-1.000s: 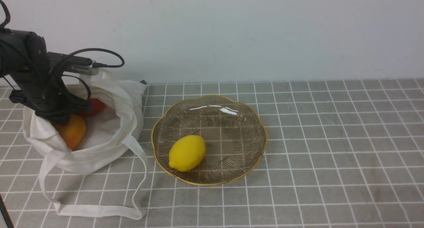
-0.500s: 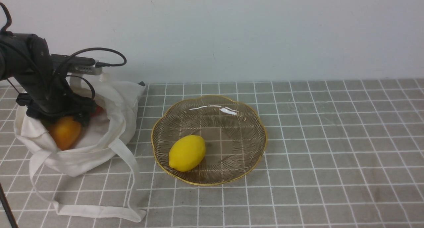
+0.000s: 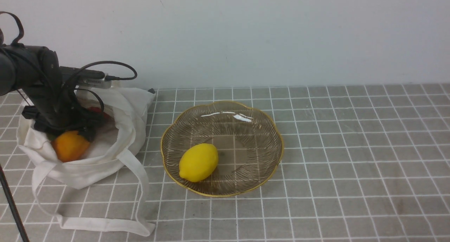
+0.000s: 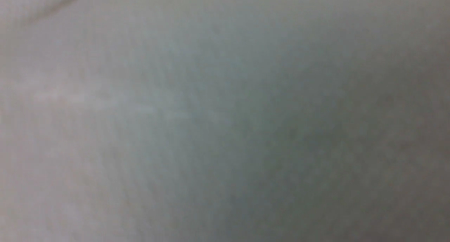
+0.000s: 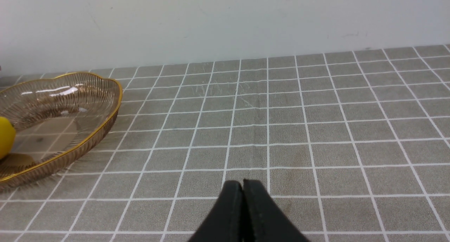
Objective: Take the fruit out of the bag on the grey coffee tablecloth and place them on the plate.
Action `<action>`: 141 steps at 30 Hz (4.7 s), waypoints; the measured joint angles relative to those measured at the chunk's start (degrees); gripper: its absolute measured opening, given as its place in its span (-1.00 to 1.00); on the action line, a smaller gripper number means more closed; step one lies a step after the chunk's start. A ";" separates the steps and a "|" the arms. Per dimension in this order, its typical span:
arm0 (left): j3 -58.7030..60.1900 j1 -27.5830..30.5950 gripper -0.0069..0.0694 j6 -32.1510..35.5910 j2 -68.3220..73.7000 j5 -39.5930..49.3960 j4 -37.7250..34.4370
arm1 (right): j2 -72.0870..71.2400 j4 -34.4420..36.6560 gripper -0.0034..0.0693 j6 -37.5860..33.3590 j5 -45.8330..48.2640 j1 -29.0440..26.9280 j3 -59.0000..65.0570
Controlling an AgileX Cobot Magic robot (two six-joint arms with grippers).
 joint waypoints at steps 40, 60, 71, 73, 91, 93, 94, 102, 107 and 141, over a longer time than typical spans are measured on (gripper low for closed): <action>-4.92 -32.25 0.49 4.52 -7.27 -2.77 -34.58 | 0.00 0.00 -0.94 0.00 0.00 0.00 0.00; -4.92 -32.25 0.57 3.01 -1.25 -5.20 -33.73 | 0.00 0.00 -0.94 0.00 0.00 0.00 0.00; -4.92 -28.18 -0.29 1.51 -14.06 -0.18 -26.63 | 0.00 0.00 -0.94 0.00 0.00 0.00 0.00; -4.92 -26.20 -0.65 1.10 -20.83 2.04 -21.67 | 0.00 0.00 -0.94 0.00 0.00 0.00 0.00; 13.84 -22.65 -0.84 -11.77 -75.98 0.27 -2.94 | 0.00 0.00 -0.94 0.00 0.00 0.00 0.00; 22.22 -22.65 -0.84 -13.91 -84.54 -3.86 -1.47 | 0.00 0.00 -0.94 0.00 0.00 0.00 0.00; 23.48 -22.65 -0.84 -14.16 -85.65 -4.24 -1.23 | 0.00 0.00 -0.94 0.00 0.00 0.00 0.00; 41.69 -22.65 -0.84 -15.39 -97.83 -5.56 -2.20 | 0.00 0.00 -0.95 0.00 0.00 0.00 0.00; 43.60 -22.65 -0.84 -15.36 -99.27 -5.21 -3.12 | 0.00 0.00 -0.95 0.00 0.00 0.00 0.00; 86.67 -3.40 -0.84 -6.24 -119.43 -27.05 -8.31 | 0.00 0.00 -0.95 0.00 0.12 0.00 -0.01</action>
